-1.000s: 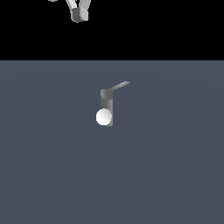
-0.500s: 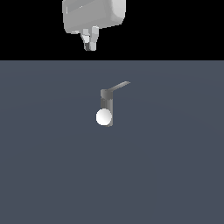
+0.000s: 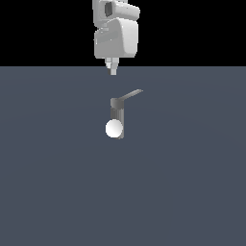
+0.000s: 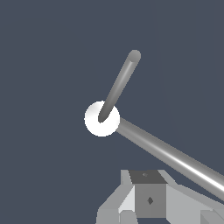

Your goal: Turn on the faucet by rotating a designated handle.

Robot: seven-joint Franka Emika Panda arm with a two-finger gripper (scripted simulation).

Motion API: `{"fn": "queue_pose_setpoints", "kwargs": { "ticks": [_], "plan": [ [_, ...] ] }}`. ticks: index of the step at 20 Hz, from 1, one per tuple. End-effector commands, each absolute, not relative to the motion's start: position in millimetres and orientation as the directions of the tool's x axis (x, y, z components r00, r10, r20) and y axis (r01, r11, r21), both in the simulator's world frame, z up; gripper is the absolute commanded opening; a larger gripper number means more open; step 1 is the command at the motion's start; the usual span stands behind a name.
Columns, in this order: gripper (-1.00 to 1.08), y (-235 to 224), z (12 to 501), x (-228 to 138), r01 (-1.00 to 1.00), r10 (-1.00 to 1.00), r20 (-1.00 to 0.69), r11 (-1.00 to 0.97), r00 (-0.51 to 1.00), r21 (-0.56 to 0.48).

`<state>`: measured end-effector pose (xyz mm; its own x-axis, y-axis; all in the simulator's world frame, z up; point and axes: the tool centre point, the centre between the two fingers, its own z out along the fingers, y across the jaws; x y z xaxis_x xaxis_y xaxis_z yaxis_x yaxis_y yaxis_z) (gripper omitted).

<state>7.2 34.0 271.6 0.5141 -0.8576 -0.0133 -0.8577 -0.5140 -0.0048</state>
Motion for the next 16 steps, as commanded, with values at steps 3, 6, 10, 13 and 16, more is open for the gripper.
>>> {"fn": "queue_pose_setpoints", "kwargs": {
  "ticks": [3,6,10,13,16],
  "plan": [
    [-1.0,15.4,246.6,36.8,-0.917,-0.917,-0.009,-0.399,0.399,-0.003],
    [-1.0,0.8,230.4,54.8,-0.948,-0.948,-0.005,-0.319,0.319,-0.001],
    [-1.0,-18.4,211.9,74.2,-0.975,-0.975,-0.002,-0.222,0.222,0.0],
    [-1.0,-31.4,200.7,85.4,-0.987,-0.987,0.0,-0.161,0.161,0.0],
    [-1.0,-42.4,191.8,93.7,-0.994,-0.994,0.001,-0.112,0.112,0.0]
  ]
}}
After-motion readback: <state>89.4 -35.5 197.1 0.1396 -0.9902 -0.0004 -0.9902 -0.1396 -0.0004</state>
